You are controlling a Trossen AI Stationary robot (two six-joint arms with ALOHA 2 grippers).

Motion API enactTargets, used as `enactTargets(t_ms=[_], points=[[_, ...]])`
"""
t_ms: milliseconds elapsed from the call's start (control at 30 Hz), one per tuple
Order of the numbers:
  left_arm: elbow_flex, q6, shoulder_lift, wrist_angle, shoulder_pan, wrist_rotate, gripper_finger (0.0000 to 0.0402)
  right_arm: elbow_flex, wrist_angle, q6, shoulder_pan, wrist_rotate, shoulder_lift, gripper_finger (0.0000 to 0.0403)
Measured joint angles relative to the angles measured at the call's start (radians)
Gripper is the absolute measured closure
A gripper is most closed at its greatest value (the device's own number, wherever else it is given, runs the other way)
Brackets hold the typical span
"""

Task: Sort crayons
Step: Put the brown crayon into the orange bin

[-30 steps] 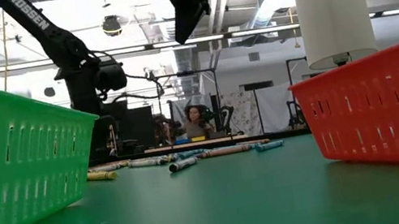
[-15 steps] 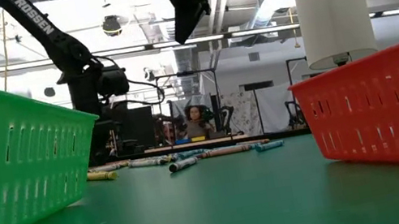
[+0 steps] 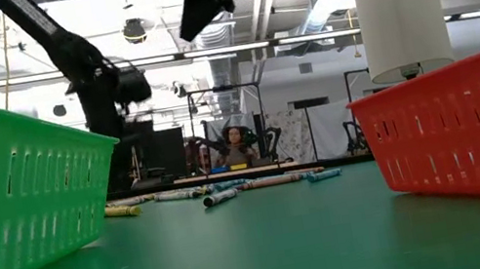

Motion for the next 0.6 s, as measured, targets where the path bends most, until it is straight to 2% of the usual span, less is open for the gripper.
enactTargets(t_ms=[133, 367, 600], points=[[0.001, -0.039, -0.114, -0.004, 0.0, 0.058, 0.04, -0.001, 0.049, -0.023, 0.025, 0.017, -0.01, 0.0341], [0.001, -0.112, -0.398, 0.011, 0.0, 0.154, 0.0401, -0.001, 0.096, -0.027, 0.068, 0.076, -0.103, 0.035], [-0.043, -0.227, -0.698, 0.161, -0.016, 0.257, 0.0401, -0.04, 0.219, -0.056, 0.111, 0.078, -0.18, 0.0356]])
